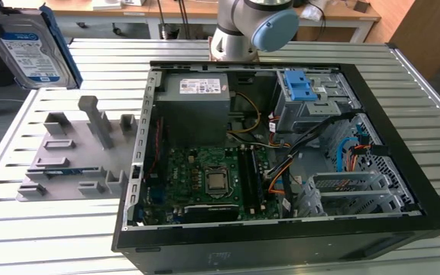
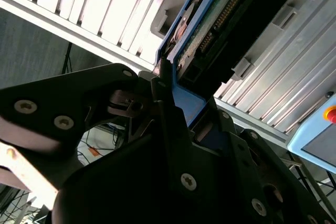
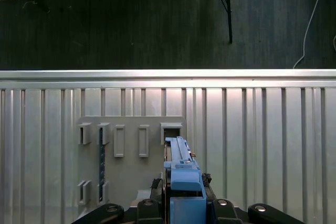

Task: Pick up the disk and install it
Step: 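Pick up the disk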

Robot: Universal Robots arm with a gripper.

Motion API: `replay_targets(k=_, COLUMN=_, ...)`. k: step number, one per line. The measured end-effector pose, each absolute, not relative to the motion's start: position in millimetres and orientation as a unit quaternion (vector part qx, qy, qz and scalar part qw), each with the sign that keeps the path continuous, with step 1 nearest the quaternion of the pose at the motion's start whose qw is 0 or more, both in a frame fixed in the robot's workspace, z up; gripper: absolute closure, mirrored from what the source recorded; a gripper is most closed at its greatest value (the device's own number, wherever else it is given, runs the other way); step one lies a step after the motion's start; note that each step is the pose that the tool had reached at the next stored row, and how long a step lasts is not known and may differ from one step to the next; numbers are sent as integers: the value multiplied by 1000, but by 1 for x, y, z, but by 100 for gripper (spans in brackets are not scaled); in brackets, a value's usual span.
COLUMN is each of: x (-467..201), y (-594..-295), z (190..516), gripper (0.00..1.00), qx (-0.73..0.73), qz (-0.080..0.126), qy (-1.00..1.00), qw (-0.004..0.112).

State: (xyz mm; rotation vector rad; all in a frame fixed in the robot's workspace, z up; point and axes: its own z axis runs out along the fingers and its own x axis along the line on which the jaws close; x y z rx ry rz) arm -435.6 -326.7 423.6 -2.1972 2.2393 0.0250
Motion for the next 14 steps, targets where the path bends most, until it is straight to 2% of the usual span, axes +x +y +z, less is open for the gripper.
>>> replay_targets(k=14, x=-436, y=-327, z=437, gripper=64, qx=-700, qz=8, qy=714, qw=2)
